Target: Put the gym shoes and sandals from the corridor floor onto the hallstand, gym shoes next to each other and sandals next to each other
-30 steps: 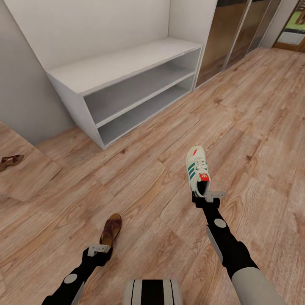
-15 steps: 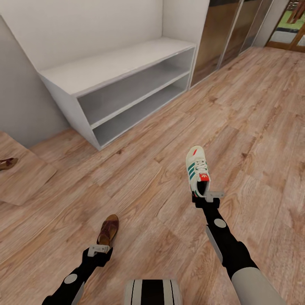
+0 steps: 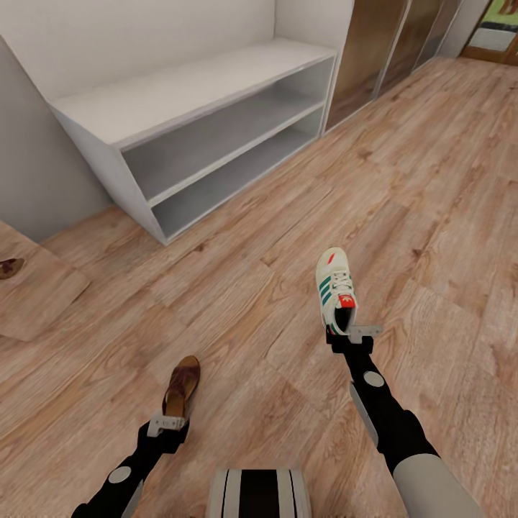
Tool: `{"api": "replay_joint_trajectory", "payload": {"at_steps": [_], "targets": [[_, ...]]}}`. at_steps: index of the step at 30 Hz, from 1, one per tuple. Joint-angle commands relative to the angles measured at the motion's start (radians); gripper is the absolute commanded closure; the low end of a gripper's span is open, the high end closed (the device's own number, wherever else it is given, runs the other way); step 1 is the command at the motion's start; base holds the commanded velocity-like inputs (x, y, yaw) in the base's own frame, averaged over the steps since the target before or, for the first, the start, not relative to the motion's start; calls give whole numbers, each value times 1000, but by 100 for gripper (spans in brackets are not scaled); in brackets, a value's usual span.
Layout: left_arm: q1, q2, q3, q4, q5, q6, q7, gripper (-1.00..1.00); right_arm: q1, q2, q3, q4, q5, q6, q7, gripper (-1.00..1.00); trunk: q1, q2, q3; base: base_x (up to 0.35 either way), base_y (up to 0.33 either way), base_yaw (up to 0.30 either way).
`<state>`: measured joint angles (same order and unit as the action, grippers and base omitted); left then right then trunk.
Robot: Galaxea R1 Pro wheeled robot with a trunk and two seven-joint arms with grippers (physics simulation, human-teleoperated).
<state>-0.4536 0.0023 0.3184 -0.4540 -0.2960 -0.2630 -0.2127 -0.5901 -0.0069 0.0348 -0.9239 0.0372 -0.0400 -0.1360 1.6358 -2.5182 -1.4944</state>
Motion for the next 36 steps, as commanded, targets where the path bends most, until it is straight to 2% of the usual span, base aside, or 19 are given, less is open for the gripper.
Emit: {"api": "replay_joint_trajectory", "payload": {"at_steps": [1, 13, 26, 34, 36], "targets": [[0, -1, 8, 1, -8, -4, -7, -100, -1, -1, 4, 0, 4, -1, -8, 100, 0, 0, -6, 0, 0, -1], [5, -1, 8, 1, -8, -11, 2, -100, -1, -1, 4, 0, 4, -1, -8, 100, 6, -3, -70, 0, 0, 0], [8, 1, 8, 0, -8, -16, 5, -100, -1, -1, 4, 0, 4, -1, -8, 100, 6, -3, -84, 0, 0, 0], [7, 1, 11, 0, -6, -16, 10, -100, -1, -1, 4, 0, 5, -1, -8, 100, 9, -5, -116, 0, 0, 0], [7, 1, 11, 0, -6, -16, 10, -100, -1, -1, 4, 0, 4, -1, -8, 100, 9, -5, -117, 0, 0, 0]]}}
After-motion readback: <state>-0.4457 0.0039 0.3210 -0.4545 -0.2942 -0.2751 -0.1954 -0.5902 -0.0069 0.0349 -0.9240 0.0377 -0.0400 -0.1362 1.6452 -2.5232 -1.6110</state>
